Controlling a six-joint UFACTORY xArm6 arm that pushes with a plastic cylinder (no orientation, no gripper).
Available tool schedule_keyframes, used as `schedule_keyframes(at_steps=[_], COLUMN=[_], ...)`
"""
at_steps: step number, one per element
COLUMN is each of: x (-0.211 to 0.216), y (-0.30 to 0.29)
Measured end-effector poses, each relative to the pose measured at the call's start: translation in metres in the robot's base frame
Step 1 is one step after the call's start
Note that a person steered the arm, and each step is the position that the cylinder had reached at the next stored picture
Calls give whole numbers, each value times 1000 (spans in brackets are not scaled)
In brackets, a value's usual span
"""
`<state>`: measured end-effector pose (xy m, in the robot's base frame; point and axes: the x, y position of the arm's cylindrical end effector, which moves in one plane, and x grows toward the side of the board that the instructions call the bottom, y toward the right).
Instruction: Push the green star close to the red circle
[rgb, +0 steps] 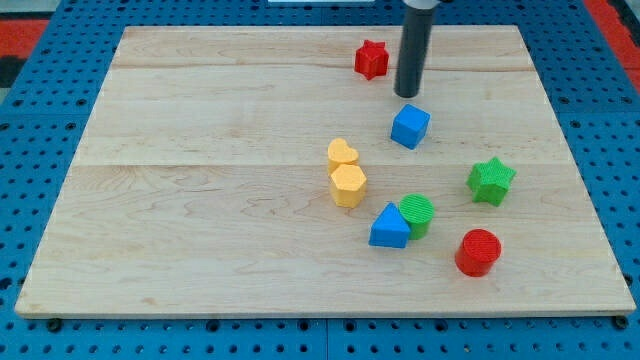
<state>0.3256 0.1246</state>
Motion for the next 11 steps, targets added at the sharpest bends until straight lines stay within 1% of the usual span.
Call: schedule_keyframes(at_steps=[1,2,3,4,5,7,11], x=[4,36,94,137,155,148,117], y=[44,74,79,53,29,29,27])
